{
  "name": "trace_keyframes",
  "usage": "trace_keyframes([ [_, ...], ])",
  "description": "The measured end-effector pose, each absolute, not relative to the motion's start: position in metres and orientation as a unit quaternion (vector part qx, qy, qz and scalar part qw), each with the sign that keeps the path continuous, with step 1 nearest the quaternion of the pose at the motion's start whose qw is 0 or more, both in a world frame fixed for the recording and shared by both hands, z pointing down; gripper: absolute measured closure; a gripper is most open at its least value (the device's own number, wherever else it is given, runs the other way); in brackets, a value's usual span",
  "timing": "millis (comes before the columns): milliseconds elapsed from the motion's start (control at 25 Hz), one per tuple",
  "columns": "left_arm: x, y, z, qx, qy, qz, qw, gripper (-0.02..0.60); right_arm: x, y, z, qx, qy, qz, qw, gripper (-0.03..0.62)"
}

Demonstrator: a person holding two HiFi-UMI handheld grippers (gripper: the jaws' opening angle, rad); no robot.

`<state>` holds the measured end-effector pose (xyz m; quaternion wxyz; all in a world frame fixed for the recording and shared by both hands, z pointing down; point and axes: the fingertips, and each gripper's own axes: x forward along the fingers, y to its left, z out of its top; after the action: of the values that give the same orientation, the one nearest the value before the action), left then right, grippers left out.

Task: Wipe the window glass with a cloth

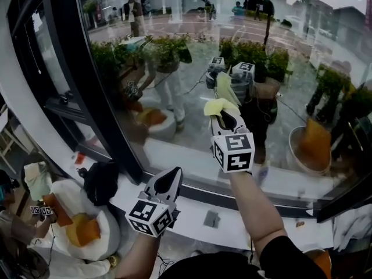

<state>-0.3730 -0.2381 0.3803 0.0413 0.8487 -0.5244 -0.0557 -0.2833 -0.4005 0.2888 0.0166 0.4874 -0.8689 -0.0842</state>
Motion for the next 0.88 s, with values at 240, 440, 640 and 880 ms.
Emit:
trace_keyframes([
  [240,-0.350,-0.241,0.353,0.864,-0.499,-0.064,0.021,0.574,-0.266,-0.395,0.239,0.502,-0.857,-0.112,0.001,0.539],
  [440,-0.335,-0.245,0.339,0.873,-0.483,-0.069,0.007,0.574,-0.249,-0.403,0.219,0.518,-0.847,-0.121,-0.002,0.539],
  [640,-0.326,-0.247,0.338,0.878,-0.475,-0.068,0.007,0.574,-0.240,-0.413,0.216,0.528,-0.841,-0.116,0.002,0.539],
  [880,-0.319,-0.249,0.339,0.880,-0.471,-0.064,0.008,0.574,-0.232,-0.427,0.221,0.535,-0.839,-0.100,-0.002,0.539],
])
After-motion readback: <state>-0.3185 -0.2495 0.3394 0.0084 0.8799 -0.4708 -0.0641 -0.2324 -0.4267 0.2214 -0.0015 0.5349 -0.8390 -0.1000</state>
